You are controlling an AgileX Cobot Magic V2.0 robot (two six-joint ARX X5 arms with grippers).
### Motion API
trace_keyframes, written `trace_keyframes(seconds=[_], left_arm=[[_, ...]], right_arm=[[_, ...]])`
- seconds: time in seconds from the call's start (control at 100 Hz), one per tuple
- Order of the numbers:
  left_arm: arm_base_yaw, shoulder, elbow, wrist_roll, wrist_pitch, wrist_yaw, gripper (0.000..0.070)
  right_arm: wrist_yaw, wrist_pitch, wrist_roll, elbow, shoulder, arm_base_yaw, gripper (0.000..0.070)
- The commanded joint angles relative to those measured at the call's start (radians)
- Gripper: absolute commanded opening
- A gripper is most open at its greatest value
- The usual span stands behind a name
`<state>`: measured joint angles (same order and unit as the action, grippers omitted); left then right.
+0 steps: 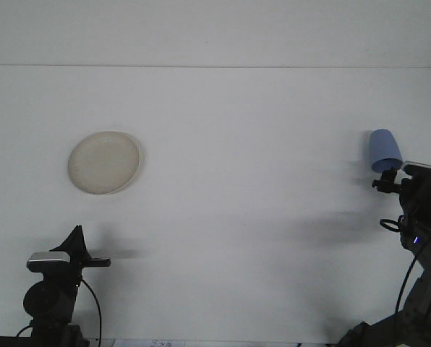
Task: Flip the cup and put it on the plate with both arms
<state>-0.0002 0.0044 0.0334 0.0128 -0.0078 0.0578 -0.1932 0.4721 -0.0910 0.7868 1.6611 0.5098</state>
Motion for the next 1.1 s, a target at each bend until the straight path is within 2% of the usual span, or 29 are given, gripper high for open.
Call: trace_keyframes(seconds=[0.0, 0.16, 0.27, 0.38, 0.47, 0.62, 0.76, 0.97, 1.09], left_arm=[[0.001, -0.002, -0.019, 0.001, 0.010, 0.005, 0.0015], [0.001, -0.001, -0.019, 0.001, 0.010, 0.005, 0.0015], [0.001, -0.001, -0.019, 0.001, 0.010, 0.005, 0.0015], [0.001, -0.001, -0.019, 0.001, 0.010, 0.006, 0.0015], [0.001, -0.002, -0.019, 0.001, 0.010, 0.005, 0.0015], [0.001, -0.001, -0.019, 0.001, 0.010, 0.005, 0.0015], [0.001, -0.001, -0.019, 0.001, 0.010, 0.005, 0.0015], [0.001, -0.002, -0.019, 0.001, 0.010, 0.005, 0.0015], [0.001, -0.001, -0.019, 0.001, 0.010, 0.005, 0.0015]], right_arm=[[-0.026, 0.040, -0.011, 0.044, 0.062, 0.009, 0.0460], [-0.089, 0.060, -0.011, 0.141, 0.179, 0.009, 0.0431], [-0.099, 0.060, -0.011, 0.203, 0.245, 0.006, 0.0352], [-0.107, 0.059, -0.011, 0.245, 0.282, 0.004, 0.0192], [-0.107, 0.065, -0.011, 0.255, 0.285, 0.001, 0.0000], [-0.127, 0.095, -0.004, 0.255, 0.281, 0.001, 0.0000], [-0.128, 0.005, 0.073, 0.255, 0.222, -0.005, 0.0000], [-0.065, -0.316, 0.251, 0.255, -0.010, -0.073, 0.0000], [-0.033, -0.536, 0.251, 0.255, -0.193, -0.165, 0.0000]])
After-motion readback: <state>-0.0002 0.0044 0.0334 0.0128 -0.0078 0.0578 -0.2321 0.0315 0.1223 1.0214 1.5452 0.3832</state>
